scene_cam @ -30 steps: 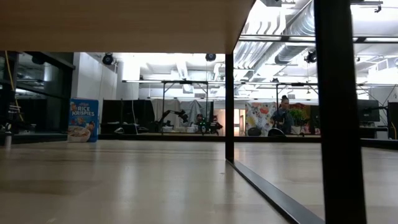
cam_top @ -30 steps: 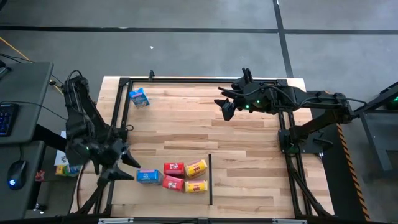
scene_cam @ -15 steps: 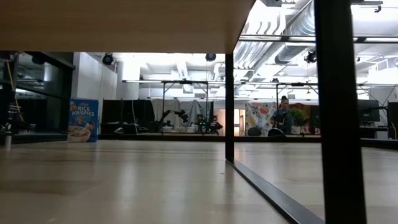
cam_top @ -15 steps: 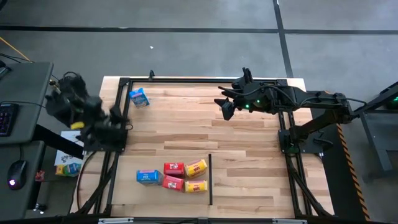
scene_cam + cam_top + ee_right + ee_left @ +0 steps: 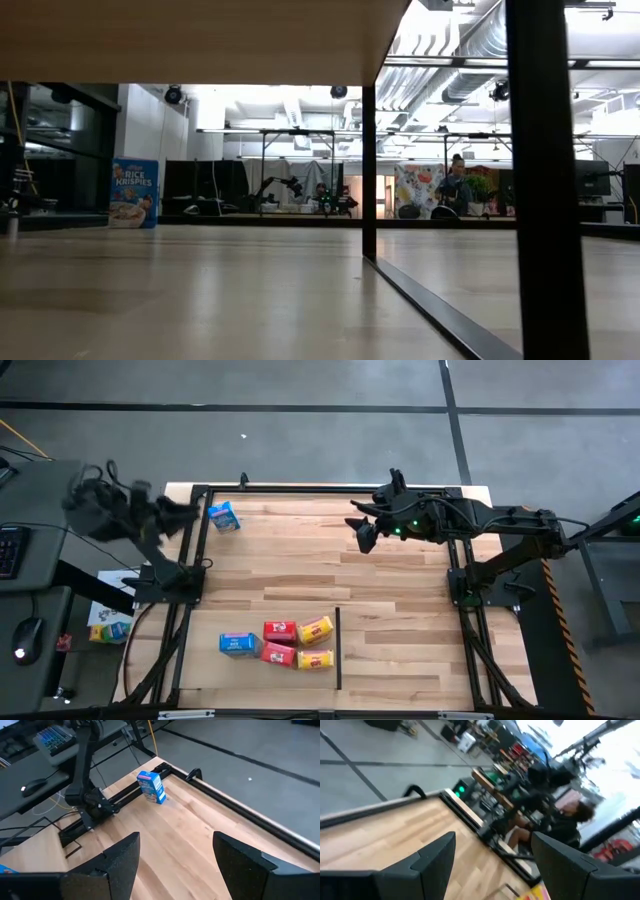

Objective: Stack cereal on shelf
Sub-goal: Put the blue cereal box on the shelf aligned with the other blue cereal box

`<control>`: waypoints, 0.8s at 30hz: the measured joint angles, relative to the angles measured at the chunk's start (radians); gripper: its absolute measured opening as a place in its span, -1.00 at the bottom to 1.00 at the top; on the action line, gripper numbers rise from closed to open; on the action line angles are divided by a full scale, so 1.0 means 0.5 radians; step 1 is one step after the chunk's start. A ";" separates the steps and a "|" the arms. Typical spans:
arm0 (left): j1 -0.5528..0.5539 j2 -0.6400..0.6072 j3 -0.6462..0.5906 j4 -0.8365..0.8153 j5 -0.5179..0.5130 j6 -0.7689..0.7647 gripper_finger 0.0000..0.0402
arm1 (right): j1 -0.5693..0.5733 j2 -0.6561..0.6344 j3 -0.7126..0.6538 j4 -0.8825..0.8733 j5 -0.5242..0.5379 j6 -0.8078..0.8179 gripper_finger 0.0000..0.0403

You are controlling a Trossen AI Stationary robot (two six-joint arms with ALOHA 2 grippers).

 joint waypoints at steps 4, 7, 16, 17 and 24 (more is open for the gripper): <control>0.023 0.223 -0.100 0.246 0.120 0.117 0.26 | 0.000 0.000 0.000 0.000 0.055 -0.024 0.21; 0.168 0.372 -0.104 0.342 0.181 0.180 0.26 | -0.001 0.000 0.000 0.000 0.080 -0.027 0.21; 1.260 0.717 -0.072 0.652 1.441 0.638 0.26 | -0.014 0.000 0.000 -0.055 0.009 -0.025 0.21; 1.413 0.765 -0.046 0.582 1.554 0.710 0.26 | -0.014 0.000 0.000 -0.074 0.007 -0.025 0.21; 2.394 0.939 0.089 -0.259 2.000 1.147 0.26 | -0.014 0.000 0.000 -0.140 0.004 -0.026 0.21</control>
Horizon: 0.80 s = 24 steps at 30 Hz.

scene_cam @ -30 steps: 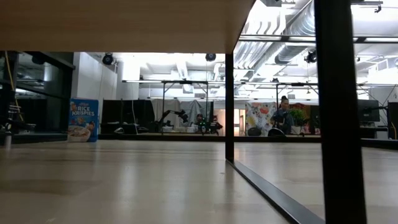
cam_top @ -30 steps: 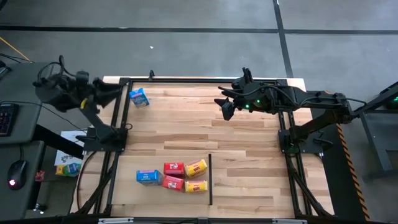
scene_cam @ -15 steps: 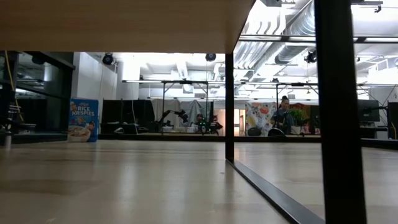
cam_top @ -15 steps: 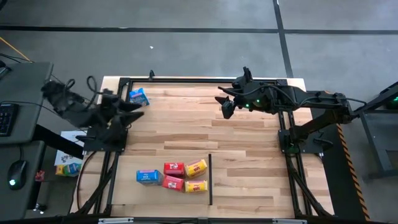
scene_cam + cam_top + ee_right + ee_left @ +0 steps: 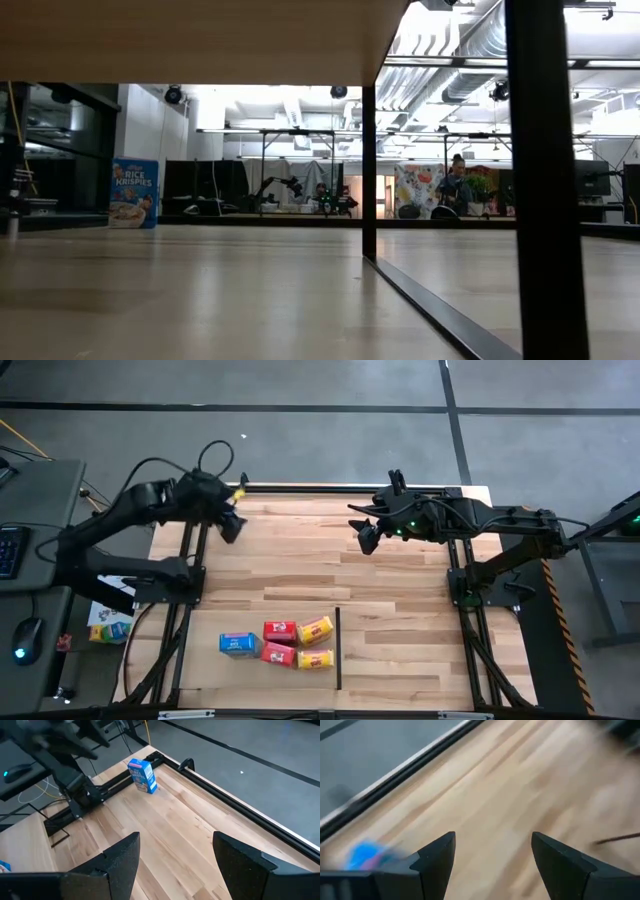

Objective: Stack cereal on shelf
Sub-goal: Put the blue cereal box on the shelf aligned with the other blue cereal box

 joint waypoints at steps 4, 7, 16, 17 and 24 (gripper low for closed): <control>0.373 0.059 0.003 -0.285 -0.037 0.290 0.26 | 0.000 0.000 0.000 -0.023 0.000 -0.001 0.21; 0.556 0.156 0.002 -0.398 -0.038 0.558 0.26 | 0.000 0.000 0.000 -0.039 0.008 -0.001 0.21; 0.910 0.576 0.002 -0.439 -0.027 0.956 0.34 | 0.000 0.000 0.000 -0.064 0.009 -0.001 0.21; 0.934 0.625 0.002 -0.453 -0.024 0.987 0.36 | 0.000 0.000 0.000 -0.065 0.009 -0.001 0.21; 1.087 0.894 0.002 -0.407 -0.087 1.197 0.50 | 0.000 0.000 -0.002 -0.071 0.011 0.000 0.21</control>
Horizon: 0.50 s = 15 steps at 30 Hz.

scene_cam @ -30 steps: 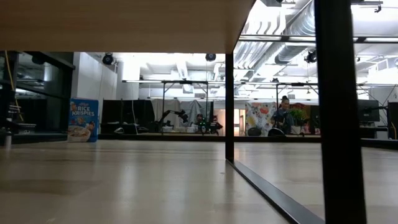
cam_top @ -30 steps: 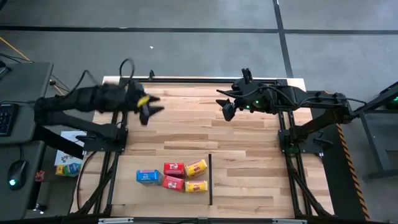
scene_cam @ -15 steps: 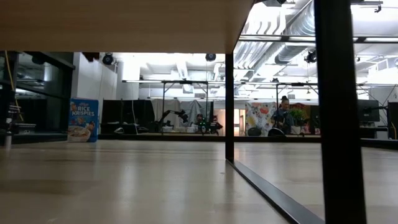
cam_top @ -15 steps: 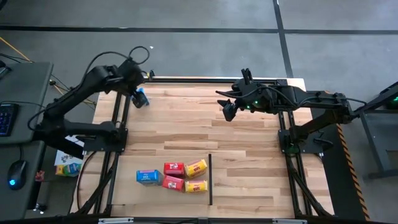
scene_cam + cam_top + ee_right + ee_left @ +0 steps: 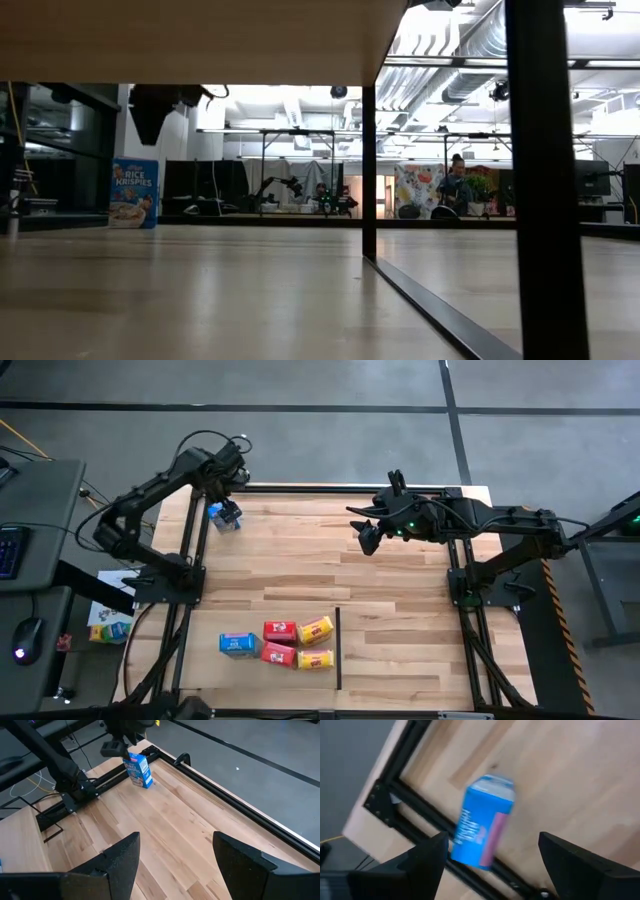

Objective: Stack cereal on shelf
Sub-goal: Put the blue cereal box on the shelf aligned with the other blue cereal box

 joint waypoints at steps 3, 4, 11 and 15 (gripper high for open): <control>0.058 0.058 -0.002 0.083 -0.075 0.028 0.53 | 0.000 0.000 0.000 0.000 0.001 0.000 0.21; 0.079 0.069 -0.002 0.100 -0.074 0.037 0.53 | 0.000 0.000 0.000 0.000 0.003 0.000 0.21; 0.115 0.185 -0.002 0.030 -0.007 0.073 0.53 | 0.000 0.022 -0.001 -0.001 0.028 0.020 0.21; 0.106 0.220 -0.001 -0.018 0.021 0.078 0.53 | 0.000 0.030 -0.001 -0.004 0.029 0.016 0.21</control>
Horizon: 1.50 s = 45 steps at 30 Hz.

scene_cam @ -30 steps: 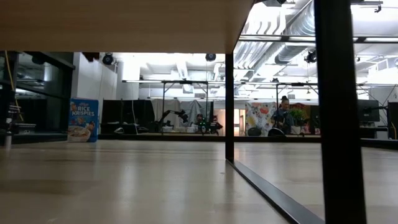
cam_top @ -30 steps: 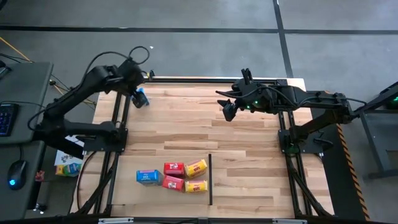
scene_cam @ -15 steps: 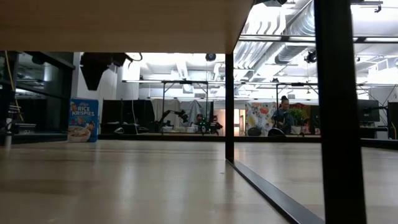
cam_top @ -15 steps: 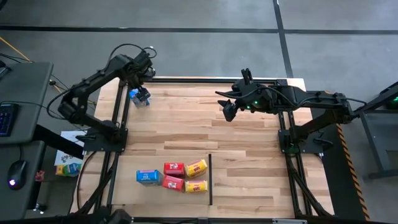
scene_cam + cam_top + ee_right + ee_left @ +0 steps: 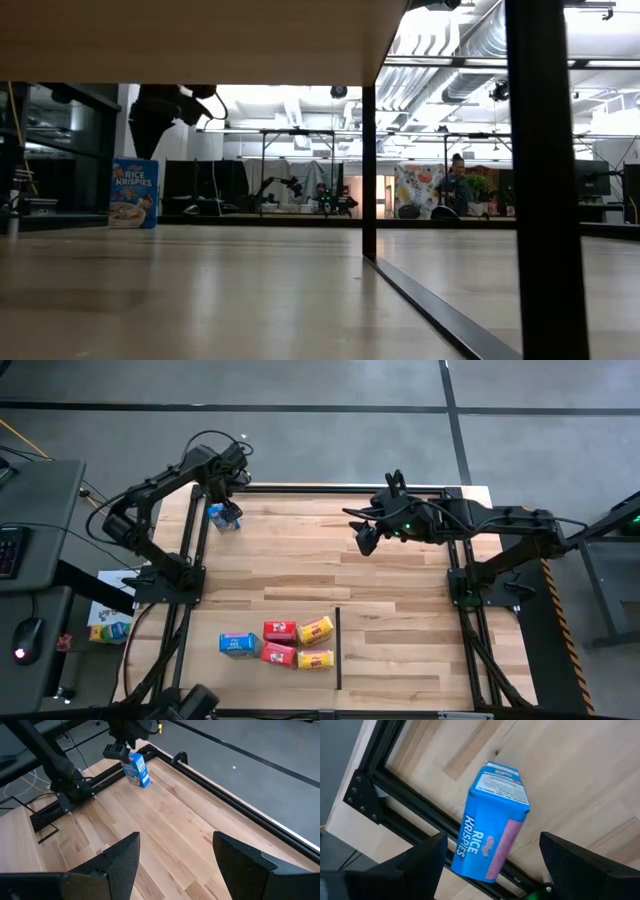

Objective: Stack cereal on shelf
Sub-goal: Put the blue cereal box on the shelf aligned with the other blue cereal box

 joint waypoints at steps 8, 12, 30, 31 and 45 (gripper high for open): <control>-0.010 0.142 0.000 0.007 -0.117 0.054 0.53 | 0.000 0.022 0.000 -0.015 -0.002 -0.001 0.21; -0.024 0.229 0.000 0.005 -0.186 -0.005 0.53 | 0.000 0.029 0.000 -0.014 -0.003 0.000 0.21; -0.179 0.249 0.000 -0.062 -0.179 -0.226 0.53 | 0.000 0.036 0.000 -0.013 -0.006 -0.013 0.21; -0.189 0.249 0.000 -0.064 -0.175 -0.258 0.53 | 0.000 0.036 0.000 -0.013 -0.006 -0.012 0.21; -0.212 0.249 -0.195 -0.039 -0.232 -0.382 0.38 | 0.001 0.035 0.000 -0.013 0.024 -0.010 0.21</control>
